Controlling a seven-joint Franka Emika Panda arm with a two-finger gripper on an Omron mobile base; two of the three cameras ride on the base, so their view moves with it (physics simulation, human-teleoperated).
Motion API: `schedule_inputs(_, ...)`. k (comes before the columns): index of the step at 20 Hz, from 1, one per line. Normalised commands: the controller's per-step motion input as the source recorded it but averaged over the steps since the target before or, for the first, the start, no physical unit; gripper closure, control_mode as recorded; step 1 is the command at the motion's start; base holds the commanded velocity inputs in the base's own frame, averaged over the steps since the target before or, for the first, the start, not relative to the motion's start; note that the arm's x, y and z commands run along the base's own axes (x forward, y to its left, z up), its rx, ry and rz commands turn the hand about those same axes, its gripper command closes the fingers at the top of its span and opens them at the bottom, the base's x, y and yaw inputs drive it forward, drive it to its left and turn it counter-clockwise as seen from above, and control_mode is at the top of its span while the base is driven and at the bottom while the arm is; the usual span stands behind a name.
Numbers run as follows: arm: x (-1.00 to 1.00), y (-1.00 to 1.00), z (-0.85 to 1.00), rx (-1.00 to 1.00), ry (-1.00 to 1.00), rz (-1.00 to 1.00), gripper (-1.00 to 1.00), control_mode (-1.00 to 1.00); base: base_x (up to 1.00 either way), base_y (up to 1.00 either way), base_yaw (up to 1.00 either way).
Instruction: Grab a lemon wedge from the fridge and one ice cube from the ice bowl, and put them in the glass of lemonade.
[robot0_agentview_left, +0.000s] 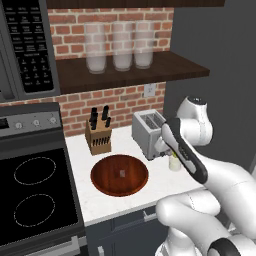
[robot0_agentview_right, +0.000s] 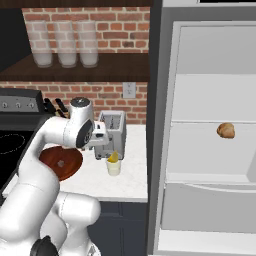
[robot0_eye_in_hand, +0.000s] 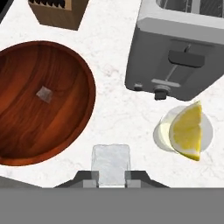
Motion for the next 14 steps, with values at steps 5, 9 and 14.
schedule_inputs(5, 0.04, -0.32, 0.27, 0.0, 0.0, 0.0, 1.0, -1.0, 0.0, 0.0, 0.0)
schedule_inputs(9, 0.25, -0.17, 0.03, -0.02, 0.04, -0.01, 1.0, -1.0, 0.0, 0.0, 0.0)
schedule_inputs(14, 0.31, -0.25, 0.0, -0.02, 0.08, -0.05, 1.0, -1.0, 0.0, 0.0, 0.0)
